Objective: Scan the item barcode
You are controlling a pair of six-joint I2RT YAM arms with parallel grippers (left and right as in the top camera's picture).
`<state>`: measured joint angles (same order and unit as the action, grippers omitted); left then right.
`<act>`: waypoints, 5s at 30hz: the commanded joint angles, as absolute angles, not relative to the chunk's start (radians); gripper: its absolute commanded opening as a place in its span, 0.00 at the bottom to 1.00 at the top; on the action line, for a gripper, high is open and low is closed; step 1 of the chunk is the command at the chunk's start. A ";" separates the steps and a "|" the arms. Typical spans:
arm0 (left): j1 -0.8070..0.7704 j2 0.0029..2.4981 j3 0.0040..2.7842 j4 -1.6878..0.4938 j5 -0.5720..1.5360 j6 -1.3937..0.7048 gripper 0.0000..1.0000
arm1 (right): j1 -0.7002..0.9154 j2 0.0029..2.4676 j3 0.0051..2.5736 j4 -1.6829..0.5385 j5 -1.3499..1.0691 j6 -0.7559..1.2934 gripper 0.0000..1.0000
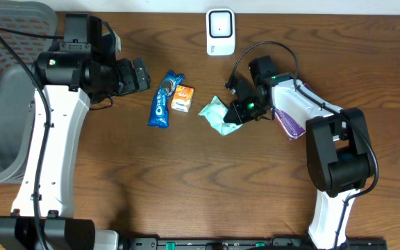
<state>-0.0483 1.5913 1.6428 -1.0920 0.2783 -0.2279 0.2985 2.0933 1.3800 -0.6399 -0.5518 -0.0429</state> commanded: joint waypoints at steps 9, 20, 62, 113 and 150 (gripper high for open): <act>-0.044 1.596 1.640 -1.092 0.268 -0.218 0.98 | 0.289 2.055 1.391 -0.485 -0.277 0.726 0.08; -0.044 1.596 1.640 -1.092 0.268 -0.218 0.98 | 0.290 1.933 1.391 -0.486 -0.156 0.731 0.39; -0.044 1.596 1.640 -1.092 0.268 -0.218 0.98 | 0.416 1.903 1.408 -0.541 0.009 0.434 0.01; -0.044 1.596 1.640 -1.092 0.268 -0.218 0.98 | -0.271 1.866 1.304 -0.744 -0.472 -0.081 0.99; -0.044 1.596 1.640 -1.092 0.268 -0.218 0.98 | 0.172 1.615 1.290 -0.881 0.765 0.447 0.14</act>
